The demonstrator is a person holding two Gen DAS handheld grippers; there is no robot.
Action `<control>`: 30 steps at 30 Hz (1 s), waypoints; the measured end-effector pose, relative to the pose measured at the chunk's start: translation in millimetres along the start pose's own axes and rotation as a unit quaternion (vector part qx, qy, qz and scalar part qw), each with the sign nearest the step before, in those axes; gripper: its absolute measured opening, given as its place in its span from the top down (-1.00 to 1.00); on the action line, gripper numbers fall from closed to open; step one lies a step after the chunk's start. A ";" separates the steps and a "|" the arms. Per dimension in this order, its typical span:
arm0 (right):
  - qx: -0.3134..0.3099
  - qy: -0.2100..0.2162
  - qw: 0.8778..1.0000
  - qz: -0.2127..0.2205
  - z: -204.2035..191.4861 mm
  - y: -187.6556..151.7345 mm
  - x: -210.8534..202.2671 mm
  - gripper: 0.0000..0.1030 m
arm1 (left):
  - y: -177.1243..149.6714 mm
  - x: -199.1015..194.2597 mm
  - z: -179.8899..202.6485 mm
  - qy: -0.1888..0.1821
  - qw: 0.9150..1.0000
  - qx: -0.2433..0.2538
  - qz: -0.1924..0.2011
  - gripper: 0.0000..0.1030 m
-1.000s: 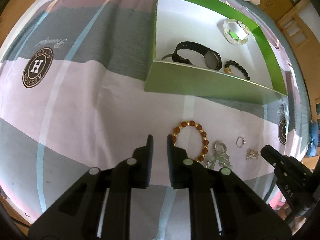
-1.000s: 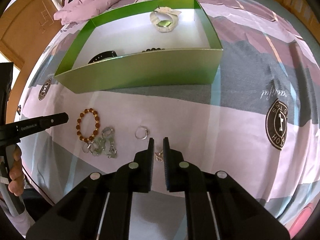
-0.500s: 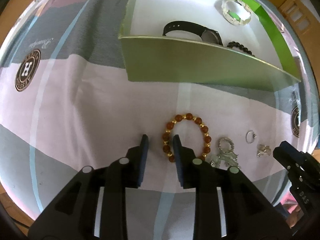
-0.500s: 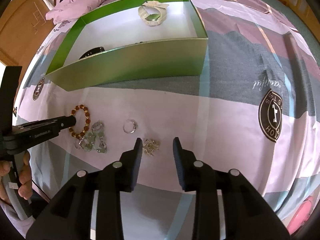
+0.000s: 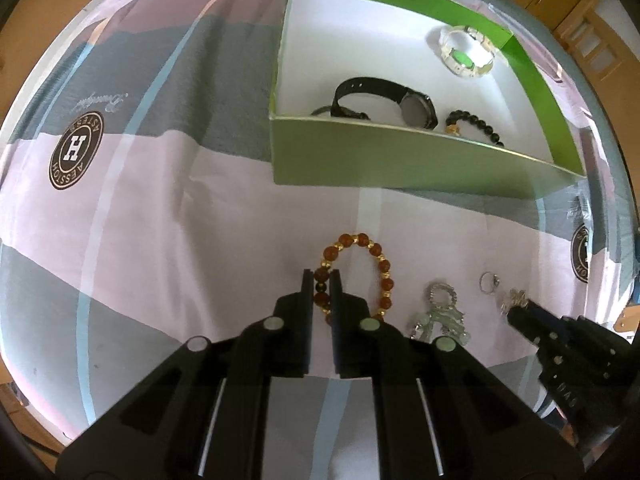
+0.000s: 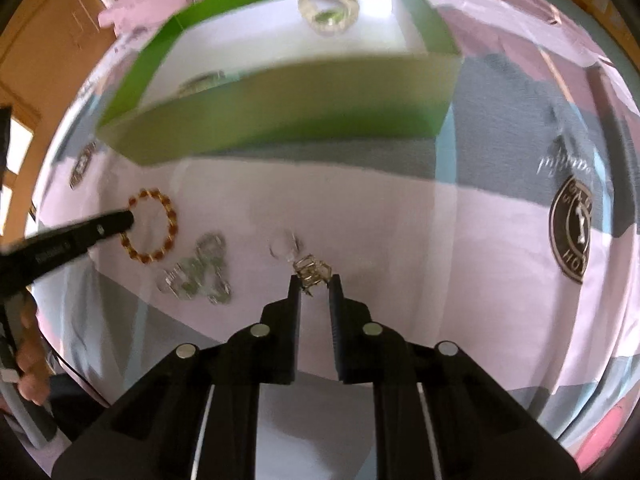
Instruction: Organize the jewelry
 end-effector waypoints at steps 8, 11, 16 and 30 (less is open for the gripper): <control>0.016 0.005 1.000 0.018 5.0 13.6 -8.5 0.72 | 4.1 -23.8 -13.0 -0.022 1.000 -0.006 0.021 0.86; 0.015 -0.025 1.000 -0.008 7.6 9.3 3.2 0.27 | 5.2 -29.0 -10.9 -0.023 0.999 -0.003 0.023 0.86; -0.001 0.054 0.998 0.016 -22.7 11.1 -4.8 0.23 | 4.7 -30.6 -15.3 -0.023 1.000 -0.008 0.018 0.86; -0.018 0.118 0.991 0.061 -58.1 28.6 -17.3 0.86 | 9.3 -36.4 -23.0 -0.036 0.999 -0.020 0.027 0.86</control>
Point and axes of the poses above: each gripper's, at about its wrist camera, not at the fingertips, and x roughly the way its jaws point, z to its right, y to its top, the point moved 7 cm from there along x, roughly the way its jaws point, and after that the axes turned 5 degrees about z, right-handed, at the moved point
